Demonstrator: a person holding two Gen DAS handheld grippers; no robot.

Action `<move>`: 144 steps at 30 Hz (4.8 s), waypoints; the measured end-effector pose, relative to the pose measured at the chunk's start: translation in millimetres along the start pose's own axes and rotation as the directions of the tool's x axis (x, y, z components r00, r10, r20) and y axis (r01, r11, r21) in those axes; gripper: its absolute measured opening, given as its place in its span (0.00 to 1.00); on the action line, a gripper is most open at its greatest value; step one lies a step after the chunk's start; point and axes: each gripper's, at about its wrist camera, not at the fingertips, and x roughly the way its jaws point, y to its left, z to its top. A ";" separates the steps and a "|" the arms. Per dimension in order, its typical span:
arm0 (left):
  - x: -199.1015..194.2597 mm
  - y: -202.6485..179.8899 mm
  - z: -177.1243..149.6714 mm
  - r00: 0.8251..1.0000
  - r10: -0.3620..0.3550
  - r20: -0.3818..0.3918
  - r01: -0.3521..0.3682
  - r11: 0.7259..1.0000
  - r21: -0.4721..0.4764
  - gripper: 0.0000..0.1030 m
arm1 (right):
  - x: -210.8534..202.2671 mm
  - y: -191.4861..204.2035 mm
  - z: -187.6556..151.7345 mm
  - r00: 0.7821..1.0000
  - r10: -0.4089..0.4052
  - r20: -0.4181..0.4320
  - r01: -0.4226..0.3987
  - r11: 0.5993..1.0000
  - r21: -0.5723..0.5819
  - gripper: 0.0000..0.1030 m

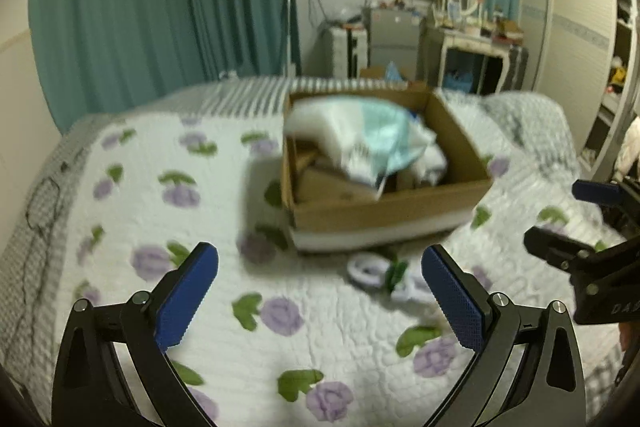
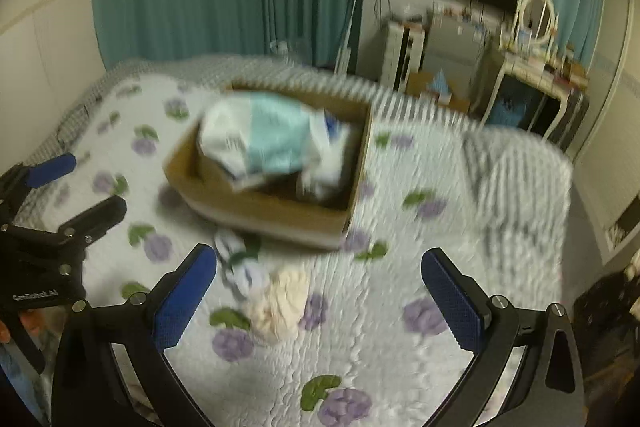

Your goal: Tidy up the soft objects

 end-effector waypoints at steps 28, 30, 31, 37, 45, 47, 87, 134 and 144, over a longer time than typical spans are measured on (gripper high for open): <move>59.1 -34.9 -23.4 0.985 -0.084 -0.151 0.079 0.996 -0.040 0.99 | 68.2 1.9 -40.4 0.993 0.046 -0.112 -0.054 0.996 -0.071 0.21; 69.2 -41.3 -21.7 0.982 -0.083 -0.170 0.073 0.995 -0.065 0.99 | 63.0 -7.8 -31.2 0.996 0.019 -0.085 -0.025 0.997 -0.075 0.21; 77.1 -45.8 -21.8 0.980 -0.078 -0.183 0.064 0.995 -0.079 0.99 | 64.8 -10.8 -25.8 0.997 0.012 -0.082 -0.018 0.997 -0.076 0.21; 114.0 -61.3 -30.5 0.965 -0.064 -0.256 0.049 0.997 -0.066 0.90 | 86.5 -20.2 -34.0 0.994 -0.002 -0.109 -0.004 0.998 -0.057 0.21; 136.8 -59.3 -41.6 0.952 -0.112 -0.286 0.086 0.991 -0.103 0.49 | 95.6 -29.0 -43.8 0.990 0.030 -0.136 -0.032 0.999 -0.008 0.21; 129.4 -58.0 -43.8 0.952 -0.120 -0.281 0.097 0.991 -0.094 0.41 | 97.5 -28.7 -46.1 0.989 0.032 -0.146 -0.034 0.999 -0.005 0.21; 11.3 -3.6 91.2 0.989 -0.129 0.069 0.125 0.991 0.050 0.28 | -13.1 2.4 76.0 0.989 0.011 0.144 0.006 0.993 -0.116 0.21; -92.5 -9.4 112.4 0.960 -0.078 0.267 0.069 0.997 0.042 0.80 | -69.6 -20.6 102.1 0.955 -0.033 0.296 0.028 0.999 0.019 0.72; -160.3 -7.4 84.2 0.903 -0.025 0.429 0.043 0.999 -0.032 1.00 | -169.6 -8.2 82.4 0.900 -0.045 0.433 0.033 0.999 0.034 0.95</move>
